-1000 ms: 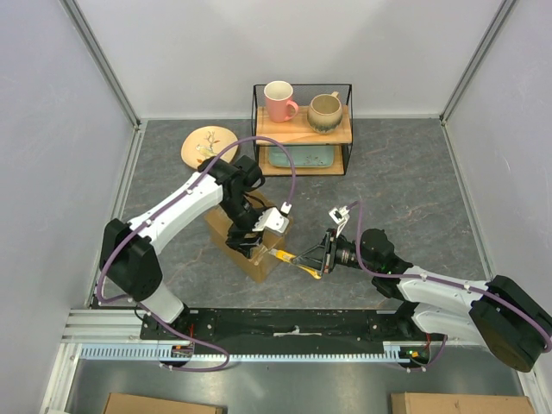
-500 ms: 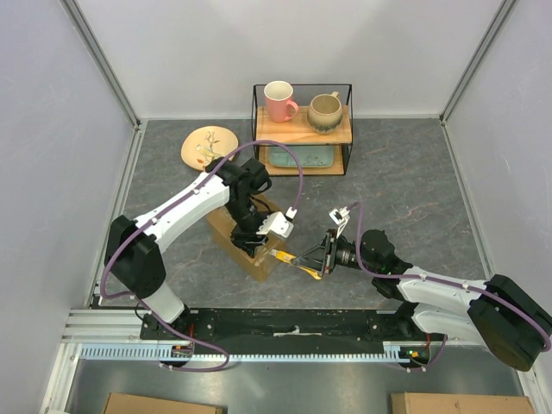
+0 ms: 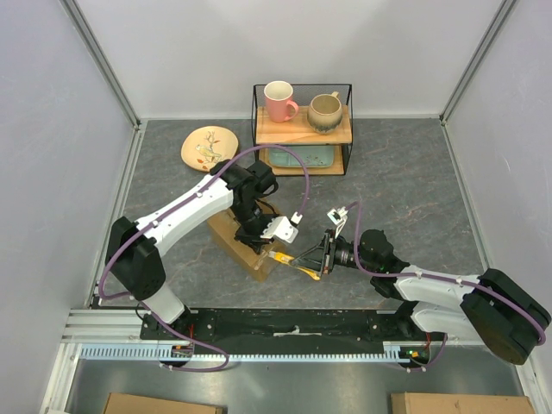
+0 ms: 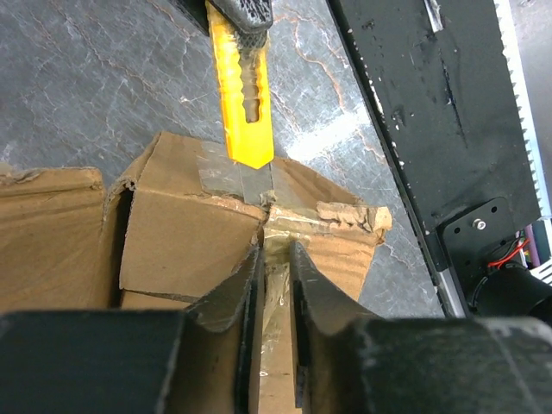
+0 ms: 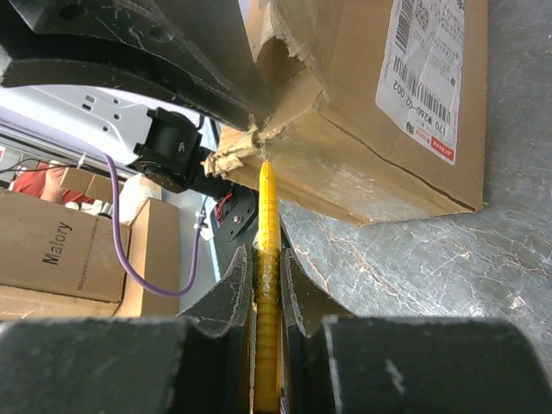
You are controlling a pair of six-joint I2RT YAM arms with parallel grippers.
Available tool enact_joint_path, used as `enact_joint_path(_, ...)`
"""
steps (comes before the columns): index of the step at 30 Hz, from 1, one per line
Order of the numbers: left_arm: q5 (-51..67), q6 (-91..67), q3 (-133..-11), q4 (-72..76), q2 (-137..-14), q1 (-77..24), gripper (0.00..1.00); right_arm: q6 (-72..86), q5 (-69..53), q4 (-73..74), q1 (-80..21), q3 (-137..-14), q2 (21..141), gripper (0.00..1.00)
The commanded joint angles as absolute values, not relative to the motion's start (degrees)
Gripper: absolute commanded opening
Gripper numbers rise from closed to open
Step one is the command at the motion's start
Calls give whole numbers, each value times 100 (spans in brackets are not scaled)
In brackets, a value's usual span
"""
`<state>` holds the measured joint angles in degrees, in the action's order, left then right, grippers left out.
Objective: Unpack the express box
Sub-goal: Cut the express box at the center of the board.
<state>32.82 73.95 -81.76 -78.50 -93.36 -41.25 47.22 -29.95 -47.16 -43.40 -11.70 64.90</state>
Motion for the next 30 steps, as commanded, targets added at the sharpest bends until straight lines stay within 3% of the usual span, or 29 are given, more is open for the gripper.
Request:
enact_joint_path(1,3524,7269,-8235,-8833,-9246,-4289,10,4781,-2865,-5273,-4342,-1213,6504,0)
enact_joint_path(3,3533,7233,-8235,-8833,-9255,-4280,2,4816,-2856,-5308,-4333,-1222,6460,0)
enact_joint_path(30,4482,6838,-8622,-8824,-9185,-4702,2,5133,-2979,-6328,-4421,-1441,7084,0)
